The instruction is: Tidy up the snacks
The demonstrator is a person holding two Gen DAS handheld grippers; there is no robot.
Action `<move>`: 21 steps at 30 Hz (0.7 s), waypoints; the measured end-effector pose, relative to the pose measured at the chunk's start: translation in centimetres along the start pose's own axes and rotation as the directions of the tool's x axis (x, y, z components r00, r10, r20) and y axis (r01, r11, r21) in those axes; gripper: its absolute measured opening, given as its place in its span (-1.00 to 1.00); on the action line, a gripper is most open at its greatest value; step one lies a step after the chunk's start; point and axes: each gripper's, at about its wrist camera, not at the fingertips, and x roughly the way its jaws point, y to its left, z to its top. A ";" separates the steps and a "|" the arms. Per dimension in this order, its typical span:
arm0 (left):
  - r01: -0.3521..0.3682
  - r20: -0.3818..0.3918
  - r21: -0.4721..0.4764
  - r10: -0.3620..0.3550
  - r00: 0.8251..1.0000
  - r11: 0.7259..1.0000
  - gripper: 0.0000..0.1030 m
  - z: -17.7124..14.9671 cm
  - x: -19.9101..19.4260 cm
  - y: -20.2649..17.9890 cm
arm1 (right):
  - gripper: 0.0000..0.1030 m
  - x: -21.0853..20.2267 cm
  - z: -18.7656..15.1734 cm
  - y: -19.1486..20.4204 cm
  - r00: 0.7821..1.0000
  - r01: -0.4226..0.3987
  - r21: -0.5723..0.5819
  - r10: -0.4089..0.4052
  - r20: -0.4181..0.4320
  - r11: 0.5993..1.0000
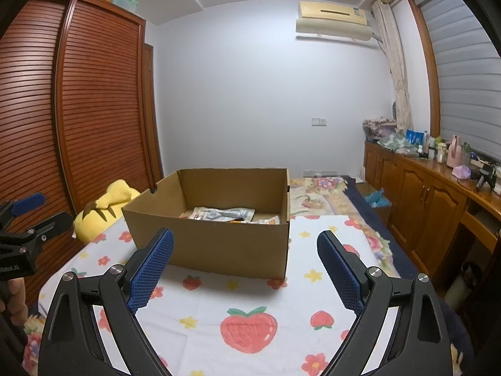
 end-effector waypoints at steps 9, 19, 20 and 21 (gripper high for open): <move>-0.001 0.008 -0.006 0.001 1.000 1.000 0.99 0.0 -0.1 -0.1 | 0.84 0.0 -0.2 -0.2 1.000 0.001 0.010 -0.001 -0.001 1.000; -0.002 0.007 -0.005 0.002 1.000 1.000 0.99 -0.1 -0.1 0.0 | 0.83 0.1 -0.2 -0.3 1.000 0.001 0.011 -0.001 0.000 1.000; -0.001 0.007 -0.004 0.001 1.000 1.000 0.99 -0.1 -0.1 0.0 | 0.83 0.1 -0.2 -0.3 1.000 0.003 0.011 -0.003 0.000 1.000; 0.000 0.005 -0.005 0.000 1.000 1.000 0.99 -0.1 -0.1 -0.1 | 0.83 0.1 -0.2 -0.3 1.000 0.002 0.010 -0.002 0.000 1.000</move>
